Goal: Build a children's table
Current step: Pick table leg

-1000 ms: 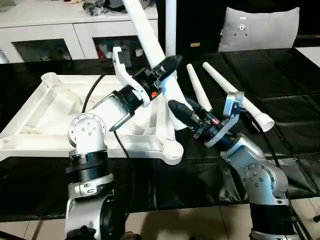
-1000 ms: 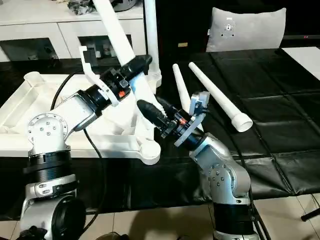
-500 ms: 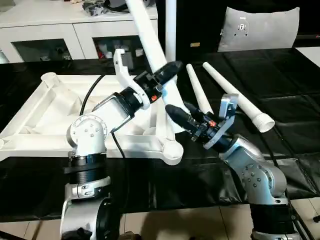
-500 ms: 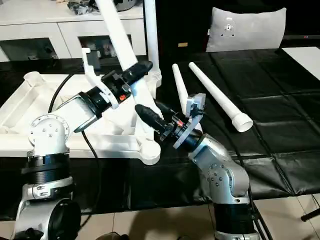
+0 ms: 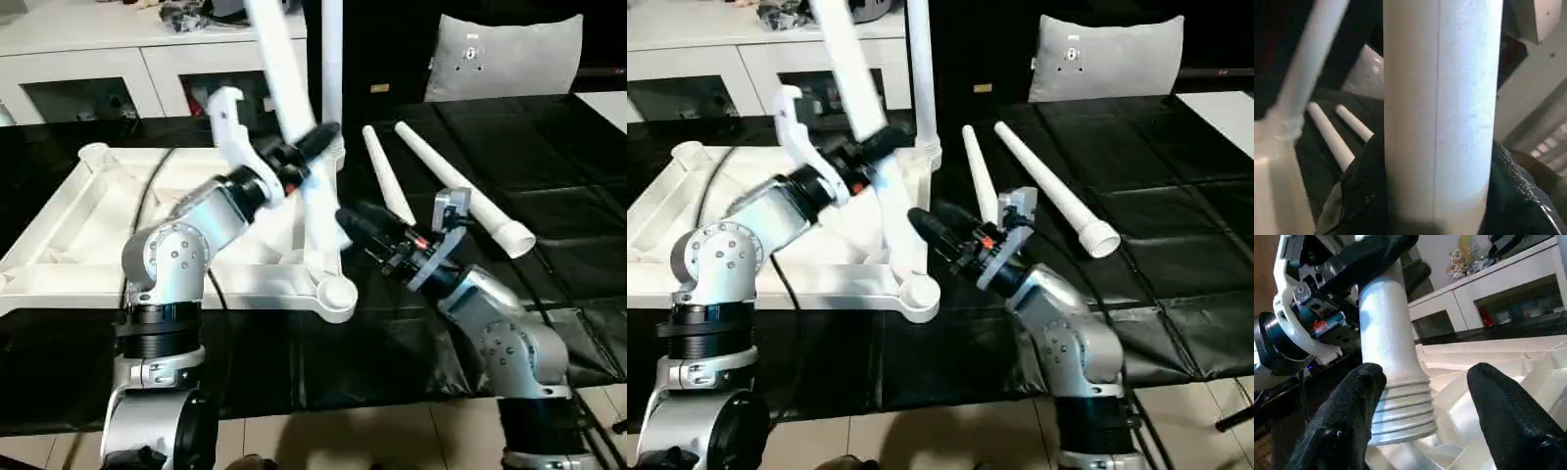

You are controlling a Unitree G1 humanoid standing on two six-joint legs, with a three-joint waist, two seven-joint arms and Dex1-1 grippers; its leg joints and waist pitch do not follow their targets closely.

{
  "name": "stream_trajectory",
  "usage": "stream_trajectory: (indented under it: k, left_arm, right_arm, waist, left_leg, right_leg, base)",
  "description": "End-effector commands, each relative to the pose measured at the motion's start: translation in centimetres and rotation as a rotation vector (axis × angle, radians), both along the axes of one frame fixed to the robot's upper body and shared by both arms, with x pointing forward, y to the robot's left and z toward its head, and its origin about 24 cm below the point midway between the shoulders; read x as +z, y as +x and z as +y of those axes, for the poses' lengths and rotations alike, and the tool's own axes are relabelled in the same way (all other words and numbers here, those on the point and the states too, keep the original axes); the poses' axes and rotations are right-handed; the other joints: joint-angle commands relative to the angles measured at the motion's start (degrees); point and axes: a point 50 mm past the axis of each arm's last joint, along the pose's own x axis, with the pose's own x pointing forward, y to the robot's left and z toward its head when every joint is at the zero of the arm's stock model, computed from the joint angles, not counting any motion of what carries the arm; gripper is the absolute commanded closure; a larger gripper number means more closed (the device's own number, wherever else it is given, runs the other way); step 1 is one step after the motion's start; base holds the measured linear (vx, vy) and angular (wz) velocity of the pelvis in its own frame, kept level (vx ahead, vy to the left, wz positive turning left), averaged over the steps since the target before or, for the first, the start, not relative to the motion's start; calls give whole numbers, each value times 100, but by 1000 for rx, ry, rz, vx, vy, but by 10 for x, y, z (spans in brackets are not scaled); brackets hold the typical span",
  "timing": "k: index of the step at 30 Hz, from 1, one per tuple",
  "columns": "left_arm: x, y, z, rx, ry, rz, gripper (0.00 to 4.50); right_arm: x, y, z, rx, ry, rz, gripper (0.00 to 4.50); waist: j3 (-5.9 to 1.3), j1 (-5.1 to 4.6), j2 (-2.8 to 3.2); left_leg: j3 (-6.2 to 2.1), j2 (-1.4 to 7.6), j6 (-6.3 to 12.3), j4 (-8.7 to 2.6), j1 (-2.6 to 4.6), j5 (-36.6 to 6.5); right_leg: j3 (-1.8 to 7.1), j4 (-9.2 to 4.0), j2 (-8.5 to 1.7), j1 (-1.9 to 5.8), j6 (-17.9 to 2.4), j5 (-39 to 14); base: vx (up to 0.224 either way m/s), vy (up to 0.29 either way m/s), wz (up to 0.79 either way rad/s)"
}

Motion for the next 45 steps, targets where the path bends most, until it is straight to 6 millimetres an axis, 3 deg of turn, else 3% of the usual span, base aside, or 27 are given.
stream_trajectory:
  k: [1, 6, 14, 24, 25, 30, 45]
  left_arm:
    - [10, 1, -1, 10, 32, -39, 259]
    - [11, -1, -4, -11, 56, -58, 259]
    - [15, -7, -14, -85, 104, -120, 259]
    - [19, -31, -36, -372, 147, -233, 259]
    - [19, -33, -38, -397, 158, -244, 259]
    - [17, -39, -40, -461, 200, -275, 259]
    - [12, -42, -42, -507, 256, -301, 259]
  right_arm:
    - [14, 4, -8, -3, 55, -31, 104]
    - [25, 6, -17, -2, 78, -32, 60]
    - [29, 8, -9, 147, -100, 21, 3]
    - [35, 7, 2, 338, -171, 32, 0]
    - [36, 7, 3, 360, -174, 31, 27]
    - [39, 6, 3, 410, -175, 44, 48]
    - [40, 3, 0, 481, -171, 69, 179]
  waist:
    - [-476, 0, -141]
    - [-486, 10, -139]
    - [-489, 27, -170]
    - [-483, 37, -183]
    - [-478, 40, -182]
    - [-486, 34, -180]
    - [-482, 22, -186]
  left_leg:
    - [-71, 212, 301, -344, 133, -874]
    - [-74, 208, 322, -337, 136, -786]
    - [-61, 199, 346, -309, 116, -660]
    - [-51, 216, 316, -301, 136, -711]
    - [-53, 212, 310, -303, 130, -740]
    - [-63, 223, 257, -308, 138, -760]
    - [-63, 218, 200, -297, 142, -846]
  right_leg:
    - [171, -438, -362, 273, -912, -1695]
    - [164, -417, -351, 276, -928, -1641]
    - [167, -414, -366, 293, -951, -1645]
    - [177, -395, -363, 276, -1006, -1656]
    - [175, -400, -364, 283, -998, -1710]
    - [176, -384, -360, 285, -997, -1674]
    - [184, -386, -356, 279, -989, -1791]
  base:
    - [0, 0, 0]
    - [0, 0, 0]
    - [0, 0, 0]
    - [0, 0, 0]
    - [0, 0, 0]
    - [0, 0, 0]
    - [0, 0, 0]
